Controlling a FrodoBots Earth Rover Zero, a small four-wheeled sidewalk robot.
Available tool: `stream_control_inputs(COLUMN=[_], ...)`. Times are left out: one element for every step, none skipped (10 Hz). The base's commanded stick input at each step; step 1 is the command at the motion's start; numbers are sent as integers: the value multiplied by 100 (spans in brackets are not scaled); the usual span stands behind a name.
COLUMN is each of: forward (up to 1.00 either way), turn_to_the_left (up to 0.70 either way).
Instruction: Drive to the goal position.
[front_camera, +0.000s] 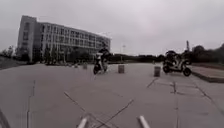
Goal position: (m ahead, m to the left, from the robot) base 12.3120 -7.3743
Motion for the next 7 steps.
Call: stream_control_inputs(forward=[70,70,70,70,70,70,70], turn_to_the_left=[0,0,0,0,0,0,0])
